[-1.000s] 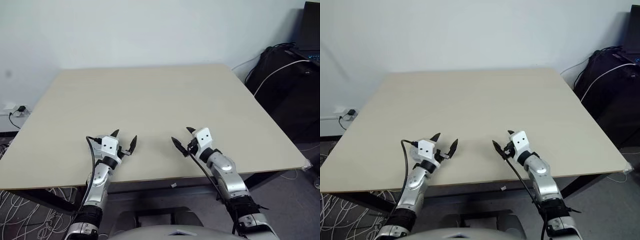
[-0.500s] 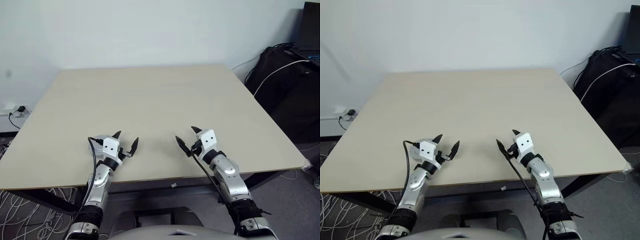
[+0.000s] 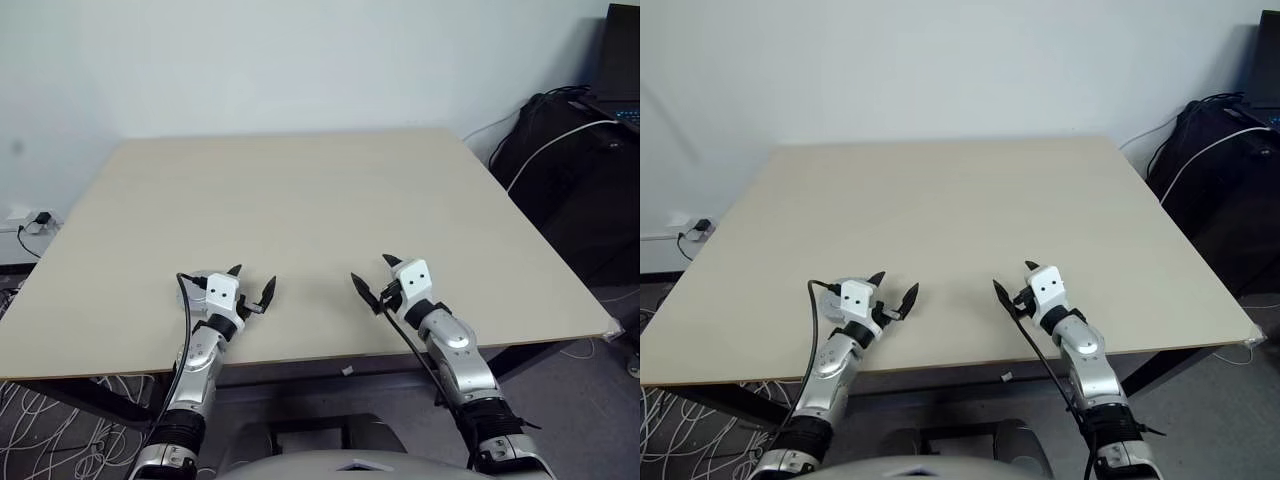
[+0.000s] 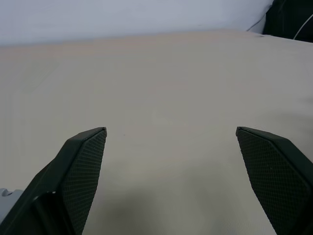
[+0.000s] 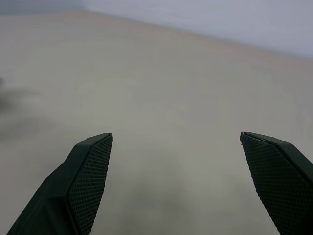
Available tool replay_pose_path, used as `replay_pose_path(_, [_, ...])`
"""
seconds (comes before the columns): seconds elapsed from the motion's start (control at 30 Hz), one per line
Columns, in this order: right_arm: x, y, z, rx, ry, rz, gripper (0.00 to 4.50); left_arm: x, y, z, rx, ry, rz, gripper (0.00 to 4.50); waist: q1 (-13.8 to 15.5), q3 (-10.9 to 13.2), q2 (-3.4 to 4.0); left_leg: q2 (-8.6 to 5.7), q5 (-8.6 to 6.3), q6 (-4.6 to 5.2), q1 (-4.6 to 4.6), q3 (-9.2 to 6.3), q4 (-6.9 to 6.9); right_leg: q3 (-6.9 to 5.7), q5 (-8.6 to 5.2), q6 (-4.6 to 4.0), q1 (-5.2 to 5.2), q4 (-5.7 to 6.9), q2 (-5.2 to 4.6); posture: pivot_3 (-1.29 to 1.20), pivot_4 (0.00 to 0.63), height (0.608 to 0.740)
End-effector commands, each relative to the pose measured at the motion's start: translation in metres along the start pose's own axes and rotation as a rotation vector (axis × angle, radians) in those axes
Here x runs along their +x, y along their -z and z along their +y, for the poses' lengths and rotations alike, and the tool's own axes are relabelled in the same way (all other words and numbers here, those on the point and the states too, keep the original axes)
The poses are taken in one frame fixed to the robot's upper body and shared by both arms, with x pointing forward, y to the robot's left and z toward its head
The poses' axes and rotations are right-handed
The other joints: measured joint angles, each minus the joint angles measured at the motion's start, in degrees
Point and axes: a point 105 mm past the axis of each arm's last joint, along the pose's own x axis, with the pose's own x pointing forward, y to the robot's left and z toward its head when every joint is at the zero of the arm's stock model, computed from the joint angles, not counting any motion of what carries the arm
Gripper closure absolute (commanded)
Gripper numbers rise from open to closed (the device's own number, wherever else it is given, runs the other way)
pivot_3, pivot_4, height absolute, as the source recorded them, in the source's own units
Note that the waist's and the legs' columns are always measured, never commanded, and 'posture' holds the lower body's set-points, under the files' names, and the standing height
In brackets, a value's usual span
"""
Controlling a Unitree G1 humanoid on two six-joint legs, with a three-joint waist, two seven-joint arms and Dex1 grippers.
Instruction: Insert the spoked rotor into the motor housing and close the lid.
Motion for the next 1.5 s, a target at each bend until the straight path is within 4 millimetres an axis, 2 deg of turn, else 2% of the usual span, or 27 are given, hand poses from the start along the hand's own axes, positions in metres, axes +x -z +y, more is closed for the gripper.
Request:
replay_pose_path(0.03, [0.0055,-0.017,-0.0065,-0.01,0.021,-0.061,0.0,0.0063,-0.0204,0.003,0.033,-0.002,-0.061,0.02,0.0,0.0,0.0,0.0,0.0,0.0,0.0,0.0,0.0,0.0,0.0,0.0,0.0,0.0,0.0,0.0,0.0,0.74])
replay_pose_path(0.7, [0.008,-0.0087,-0.0082,-0.003,0.005,-0.05,0.0,0.0056,-0.0223,0.0042,0.032,-0.031,-0.051,0.02,0.0,0.0,0.0,0.0,0.0,0.0,0.01,0.0,0.0,0.0,0.0,0.0,0.02,0.0,0.0,0.0,0.0,0.74])
replay_pose_path(1.5, [0.0073,-0.0089,-0.0097,-0.006,0.003,-0.054,0.0,0.0065,-0.0204,0.0019,0.018,-0.033,-0.048,0.02,0.0,0.0,0.0,0.0,0.0,0.0,0.03,0.0,0.0,0.0,0.0,0.0,0.04,0.0,0.0,0.0,0.0,0.74])
